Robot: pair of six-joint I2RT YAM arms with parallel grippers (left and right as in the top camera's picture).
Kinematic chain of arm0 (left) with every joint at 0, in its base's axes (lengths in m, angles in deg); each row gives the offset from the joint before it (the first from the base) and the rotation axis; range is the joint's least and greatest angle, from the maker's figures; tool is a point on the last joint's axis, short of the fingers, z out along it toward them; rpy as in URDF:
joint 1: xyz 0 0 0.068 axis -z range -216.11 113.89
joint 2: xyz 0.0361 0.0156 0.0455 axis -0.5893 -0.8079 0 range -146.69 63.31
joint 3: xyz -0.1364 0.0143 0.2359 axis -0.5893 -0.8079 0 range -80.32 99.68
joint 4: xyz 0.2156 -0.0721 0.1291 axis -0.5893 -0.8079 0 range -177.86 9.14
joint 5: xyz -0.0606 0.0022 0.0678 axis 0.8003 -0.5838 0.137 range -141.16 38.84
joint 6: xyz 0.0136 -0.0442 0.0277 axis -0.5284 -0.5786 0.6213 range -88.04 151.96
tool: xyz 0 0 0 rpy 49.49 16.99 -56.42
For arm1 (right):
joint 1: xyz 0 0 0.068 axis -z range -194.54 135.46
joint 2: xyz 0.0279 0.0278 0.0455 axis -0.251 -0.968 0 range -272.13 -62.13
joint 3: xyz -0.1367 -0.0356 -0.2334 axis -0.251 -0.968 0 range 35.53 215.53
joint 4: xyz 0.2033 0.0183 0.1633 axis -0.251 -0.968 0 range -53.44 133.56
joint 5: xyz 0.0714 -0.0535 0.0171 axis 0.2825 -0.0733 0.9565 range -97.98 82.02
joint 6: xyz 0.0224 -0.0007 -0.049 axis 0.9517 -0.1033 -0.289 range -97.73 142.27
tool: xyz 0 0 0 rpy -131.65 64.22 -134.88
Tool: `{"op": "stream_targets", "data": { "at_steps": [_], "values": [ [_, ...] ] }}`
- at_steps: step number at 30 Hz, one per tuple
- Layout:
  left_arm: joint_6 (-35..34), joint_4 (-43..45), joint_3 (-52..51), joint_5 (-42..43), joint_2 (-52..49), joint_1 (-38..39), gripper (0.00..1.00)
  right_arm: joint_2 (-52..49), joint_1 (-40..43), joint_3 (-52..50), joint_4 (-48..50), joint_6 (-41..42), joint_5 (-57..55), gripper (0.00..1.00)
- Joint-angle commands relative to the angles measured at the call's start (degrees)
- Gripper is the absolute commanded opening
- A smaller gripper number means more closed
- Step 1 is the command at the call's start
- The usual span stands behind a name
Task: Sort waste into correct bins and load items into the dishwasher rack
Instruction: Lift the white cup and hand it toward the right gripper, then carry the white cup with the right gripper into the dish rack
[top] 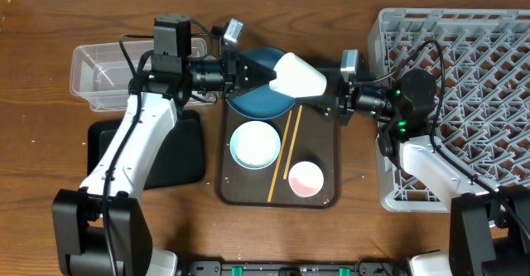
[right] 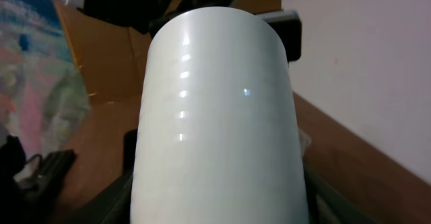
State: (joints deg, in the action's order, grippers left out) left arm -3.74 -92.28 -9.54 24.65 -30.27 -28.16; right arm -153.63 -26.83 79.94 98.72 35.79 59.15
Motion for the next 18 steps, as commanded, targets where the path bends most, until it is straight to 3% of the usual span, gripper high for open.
{"op": "stream_targets", "data": {
  "at_steps": [1, 4, 7, 8, 15, 18],
  "values": [
    [3.1, -0.5, 0.5, -5.8, -0.1, 0.2, 0.14, -0.5, -0.4, 0.5, -1.2, 4.5, -1.2, 0.30],
    [6.8, -3.3, 0.5, -13.6, -0.1, 0.1, 0.16, -0.4, 0.0, 0.5, -2.7, 7.0, -3.3, 0.15],
    [10.6, -7.8, 0.5, -22.8, 0.2, -0.3, 0.15, -0.1, 1.3, 0.5, -4.0, 7.7, -4.4, 0.08],
    [11.6, -9.6, 0.5, -26.0, 0.4, -0.7, 0.16, 0.2, 2.0, 0.5, -4.6, 7.8, -4.7, 0.01],
    [17.6, -19.6, 0.5, -38.0, 4.3, -3.7, 0.16, 4.3, 5.7, 0.5, -12.7, 7.7, -17.9, 0.01],
    [19.1, -23.8, 0.5, -45.2, 7.6, -4.9, 0.16, 8.5, 8.0, 0.5, -22.6, 7.0, -27.9, 0.01]
  ]
}}
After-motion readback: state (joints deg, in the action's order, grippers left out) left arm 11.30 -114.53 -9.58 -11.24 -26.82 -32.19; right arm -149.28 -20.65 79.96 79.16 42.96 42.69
